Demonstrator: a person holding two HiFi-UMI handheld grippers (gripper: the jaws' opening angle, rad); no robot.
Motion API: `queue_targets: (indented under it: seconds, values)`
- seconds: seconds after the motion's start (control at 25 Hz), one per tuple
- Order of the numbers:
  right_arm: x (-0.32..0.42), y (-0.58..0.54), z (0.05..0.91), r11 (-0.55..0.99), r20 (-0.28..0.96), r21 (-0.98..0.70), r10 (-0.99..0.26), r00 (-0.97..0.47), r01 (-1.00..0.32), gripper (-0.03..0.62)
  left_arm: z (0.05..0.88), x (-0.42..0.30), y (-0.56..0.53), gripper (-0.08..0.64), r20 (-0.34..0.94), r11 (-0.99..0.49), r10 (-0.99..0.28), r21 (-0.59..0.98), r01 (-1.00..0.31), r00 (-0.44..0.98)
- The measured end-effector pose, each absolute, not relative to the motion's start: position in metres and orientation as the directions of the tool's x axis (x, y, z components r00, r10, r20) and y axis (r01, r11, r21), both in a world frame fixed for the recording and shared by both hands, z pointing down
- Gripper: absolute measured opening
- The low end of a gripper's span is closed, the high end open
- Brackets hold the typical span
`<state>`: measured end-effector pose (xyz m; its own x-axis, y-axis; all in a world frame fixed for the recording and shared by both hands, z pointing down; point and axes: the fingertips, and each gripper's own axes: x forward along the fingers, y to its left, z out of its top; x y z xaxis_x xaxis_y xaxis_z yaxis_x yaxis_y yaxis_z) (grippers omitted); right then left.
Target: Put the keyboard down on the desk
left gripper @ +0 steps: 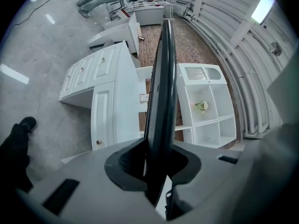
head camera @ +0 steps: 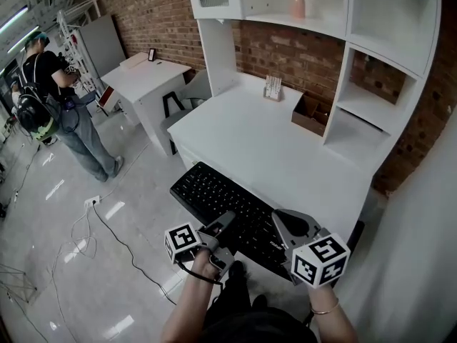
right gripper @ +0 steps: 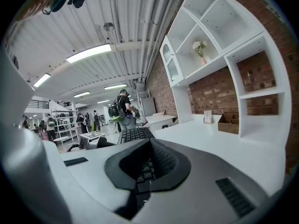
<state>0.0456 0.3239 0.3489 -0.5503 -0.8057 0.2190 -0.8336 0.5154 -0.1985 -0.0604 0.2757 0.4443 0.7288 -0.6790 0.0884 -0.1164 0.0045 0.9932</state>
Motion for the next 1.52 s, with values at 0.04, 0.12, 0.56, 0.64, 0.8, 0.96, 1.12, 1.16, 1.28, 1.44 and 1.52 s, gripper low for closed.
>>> queue_targets:
  seconds: [0.04, 0.12, 0.56, 0.64, 0.8, 0.96, 1.12, 1.16, 1.28, 1.44, 1.52]
  values:
    - [0.042, 0.315, 0.35, 0.519, 0.221, -0.201, -0.802, -0.554, -0.831, 0.005, 0.446, -0.061, 0.269, 0.078, 0.09, 0.007, -0.681, 0.993, -0.116, 0.727]
    - [0.034, 0.298, 0.354, 0.523, 0.224, -0.206, -0.797, -0.56, -0.827, 0.005, 0.449, -0.062, 0.255, 0.078, 0.092, 0.014, -0.684, 0.994, -0.113, 0.724]
    - [-0.007, 0.162, 0.366, 0.502, 0.226, -0.215, -0.809, -0.543, -0.837, 0.005, 0.455, -0.095, 0.125, 0.078, 0.087, 0.009, -0.658, 0.994, -0.108, 0.748]
    - [-0.014, 0.135, 0.368, 0.496, 0.232, -0.219, -0.81, -0.539, -0.84, 0.005, 0.456, -0.1, 0.098, 0.078, 0.086, 0.012, -0.651, 0.995, -0.103, 0.754]
    - [-0.028, 0.085, 0.371, 0.477, 0.243, -0.222, -0.818, -0.522, -0.851, 0.005, 0.458, -0.109, 0.05, 0.078, 0.084, 0.02, -0.634, 0.996, -0.092, 0.769]
    - [-0.039, 0.044, 0.372, 0.458, 0.238, -0.229, -0.829, -0.506, -0.859, 0.005, 0.455, -0.118, 0.006, 0.078, 0.077, 0.009, -0.623, 0.996, -0.092, 0.778]
    - [-0.048, 0.015, 0.373, 0.45, 0.233, -0.219, -0.838, -0.494, -0.866, 0.005, 0.451, -0.126, -0.024, 0.078, 0.067, 0.0, -0.618, 0.996, -0.086, 0.783]
    - [-0.049, 0.009, 0.372, 0.453, 0.226, -0.217, -0.839, -0.495, -0.865, 0.005, 0.45, -0.127, -0.031, 0.078, 0.065, -0.002, -0.616, 0.996, -0.084, 0.785]
    - [-0.05, -0.009, 0.371, 0.453, 0.214, -0.213, -0.843, -0.493, -0.866, 0.005, 0.45, -0.128, -0.05, 0.078, 0.063, -0.002, -0.611, 0.997, -0.081, 0.789]
    - [-0.04, -0.033, 0.378, 0.412, 0.241, -0.193, -0.86, -0.45, -0.89, 0.005, 0.455, -0.122, -0.073, 0.078, 0.066, 0.002, -0.609, 0.997, -0.081, 0.79]
    - [-0.032, -0.048, 0.382, 0.388, 0.246, -0.188, -0.871, -0.426, -0.902, 0.006, 0.459, -0.117, -0.085, 0.078, 0.071, 0.01, -0.609, 0.997, -0.082, 0.79]
